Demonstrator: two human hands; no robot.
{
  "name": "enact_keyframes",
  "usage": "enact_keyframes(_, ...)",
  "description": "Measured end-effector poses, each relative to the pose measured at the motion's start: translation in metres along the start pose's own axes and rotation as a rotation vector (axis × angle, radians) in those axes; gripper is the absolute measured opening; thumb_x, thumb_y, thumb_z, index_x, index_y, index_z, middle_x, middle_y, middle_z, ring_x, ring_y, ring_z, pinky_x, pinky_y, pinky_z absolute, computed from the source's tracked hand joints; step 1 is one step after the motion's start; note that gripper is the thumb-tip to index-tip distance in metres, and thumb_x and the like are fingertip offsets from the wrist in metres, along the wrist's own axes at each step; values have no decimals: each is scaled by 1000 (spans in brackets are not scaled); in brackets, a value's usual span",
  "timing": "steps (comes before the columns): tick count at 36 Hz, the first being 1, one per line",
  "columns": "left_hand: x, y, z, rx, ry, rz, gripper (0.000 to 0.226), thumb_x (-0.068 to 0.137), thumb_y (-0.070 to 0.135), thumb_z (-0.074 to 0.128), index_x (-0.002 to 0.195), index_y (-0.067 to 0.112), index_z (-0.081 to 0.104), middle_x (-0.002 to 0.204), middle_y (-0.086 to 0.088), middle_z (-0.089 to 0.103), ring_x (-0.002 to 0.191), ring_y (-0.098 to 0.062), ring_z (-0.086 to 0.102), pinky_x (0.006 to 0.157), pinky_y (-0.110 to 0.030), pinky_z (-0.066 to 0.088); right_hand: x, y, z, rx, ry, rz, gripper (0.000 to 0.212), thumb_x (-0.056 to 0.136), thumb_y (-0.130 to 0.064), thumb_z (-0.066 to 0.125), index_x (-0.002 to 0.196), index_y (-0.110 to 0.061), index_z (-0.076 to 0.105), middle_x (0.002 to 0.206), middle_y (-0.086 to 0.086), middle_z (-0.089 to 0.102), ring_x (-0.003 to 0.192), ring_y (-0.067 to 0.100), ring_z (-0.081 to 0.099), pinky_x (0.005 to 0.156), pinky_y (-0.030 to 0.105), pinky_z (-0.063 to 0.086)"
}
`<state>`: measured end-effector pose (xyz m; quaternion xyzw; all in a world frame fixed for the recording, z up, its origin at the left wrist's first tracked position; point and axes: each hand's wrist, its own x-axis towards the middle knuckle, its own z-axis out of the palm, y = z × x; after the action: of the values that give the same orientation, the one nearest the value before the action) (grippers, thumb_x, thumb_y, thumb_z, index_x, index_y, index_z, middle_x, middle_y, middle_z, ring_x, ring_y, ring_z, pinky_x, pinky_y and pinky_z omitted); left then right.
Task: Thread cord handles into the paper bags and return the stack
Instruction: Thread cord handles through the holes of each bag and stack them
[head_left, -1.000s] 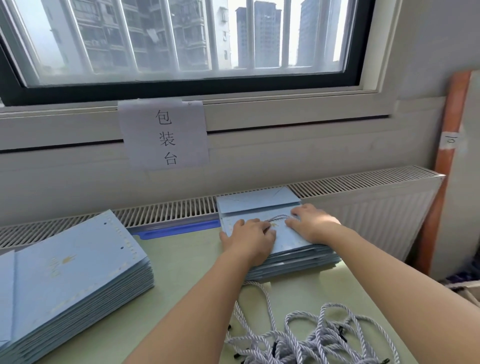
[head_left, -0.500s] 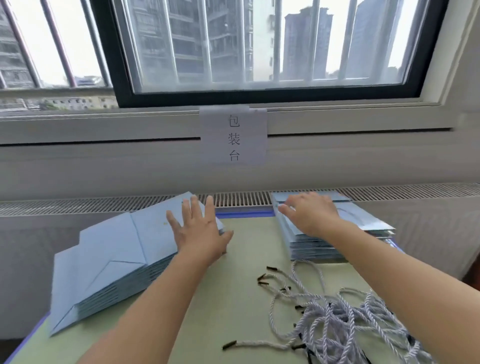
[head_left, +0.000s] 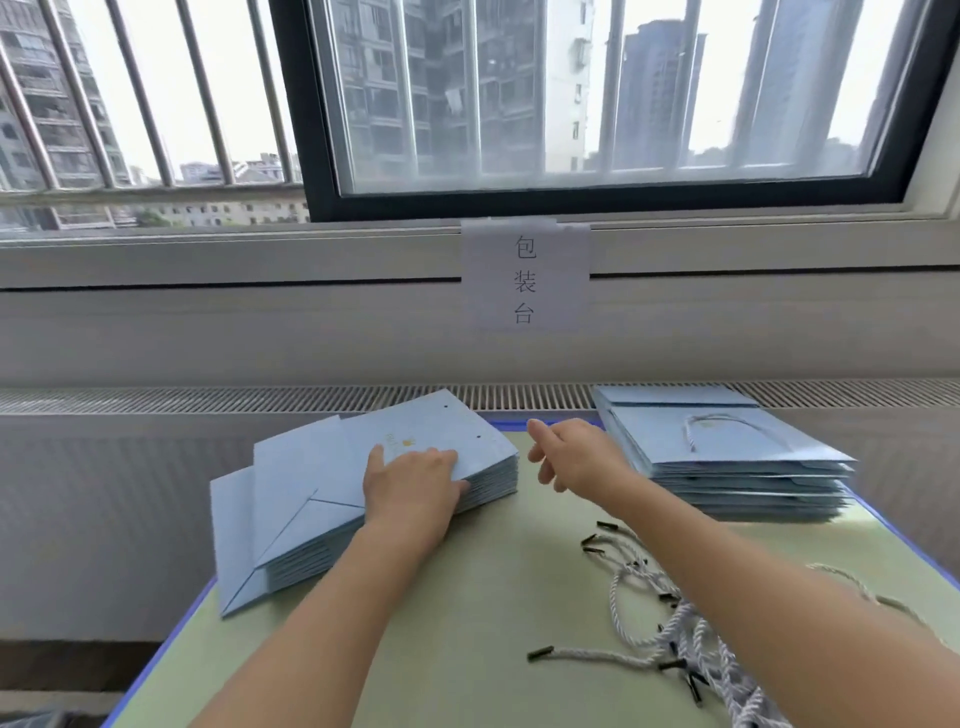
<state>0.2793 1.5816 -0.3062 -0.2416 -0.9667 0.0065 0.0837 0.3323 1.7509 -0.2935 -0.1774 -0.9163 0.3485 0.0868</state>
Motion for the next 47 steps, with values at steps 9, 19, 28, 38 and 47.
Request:
enact_keyframes(9,-41,4,-17,-211,181,75,38,102,47,33,135,33,45,137,12,51,125,-12,47,89,-30,42,-6,-17,-6,832,-185,306,44,98,-49,41,100,-8,58,88,11,70,63,18,63,49,24,50)
enact_keyframes(19,-58,18,-55,-378,60,131,65,96,62,25,153,32,17,154,4,33,139,-19,31,106,-37,32,-53,2,-19,921,-302,122,26,94,3,45,118,-1,55,90,11,67,71,19,63,53,24,53)
enact_keyframes(28,-31,39,-74,-387,-11,53,79,92,68,23,155,27,-2,163,-2,5,150,-21,3,119,-49,0,-131,16,-23,1024,-389,-39,25,77,2,62,98,-7,51,84,8,69,76,19,67,67,27,54)
enact_keyframes(38,-55,54,-37,-385,-126,-18,70,87,73,32,134,24,43,137,-6,48,130,-27,39,103,-44,25,-190,32,3,1030,-508,-35,47,70,-6,65,112,-1,45,97,12,68,87,24,66,71,34,53)
enact_keyframes(47,-68,55,-10,-512,-77,35,40,90,63,40,77,25,40,92,3,52,102,-26,53,83,-38,31,-175,36,-6,604,-420,-22,15,99,-12,47,100,0,56,75,3,64,55,17,60,48,20,41)
